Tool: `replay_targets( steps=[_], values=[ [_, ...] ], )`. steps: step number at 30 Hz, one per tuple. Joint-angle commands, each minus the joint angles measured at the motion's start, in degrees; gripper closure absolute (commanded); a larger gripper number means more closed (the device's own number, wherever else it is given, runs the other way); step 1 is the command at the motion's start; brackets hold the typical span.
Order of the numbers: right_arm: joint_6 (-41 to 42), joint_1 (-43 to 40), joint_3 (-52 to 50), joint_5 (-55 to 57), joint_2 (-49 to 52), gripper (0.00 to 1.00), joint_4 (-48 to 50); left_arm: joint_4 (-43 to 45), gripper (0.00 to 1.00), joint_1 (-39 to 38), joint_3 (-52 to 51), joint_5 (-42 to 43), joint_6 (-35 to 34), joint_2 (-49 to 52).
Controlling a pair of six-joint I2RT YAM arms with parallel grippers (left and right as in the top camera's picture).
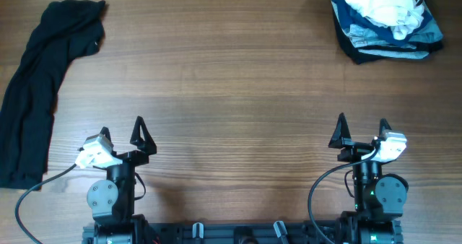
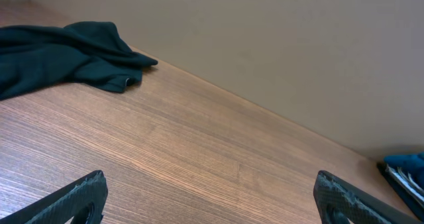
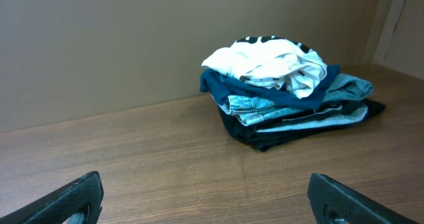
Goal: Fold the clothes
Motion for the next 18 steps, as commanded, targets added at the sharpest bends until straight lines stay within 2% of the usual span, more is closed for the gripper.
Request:
replay_targets(
  steps=[1, 9, 13, 18],
  values=[
    [-0.1, 0.2, -0.2, 0.5, -0.5, 0.0, 0.2, -0.2, 0.0, 0.2, -0.3, 0.7, 0.9, -0.4],
    [0.0, 0.2, -0.2, 0.1, -0.5, 0.0, 0.3, -0.1, 0.0, 0.2, -0.3, 0.7, 0.9, -0.4],
    [0.0, 0.2, -0.2, -4.0, -0.5, 0.0, 1.0, 1.9, 0.0, 0.2, -0.3, 1.4, 1.0, -0.4],
    [-0.2, 0.2, 1.1, -10.4, 3.3, 0.0, 12.4, 5.0, 0.0, 0.2, 1.8, 3.5, 3.7, 0.3]
  ],
)
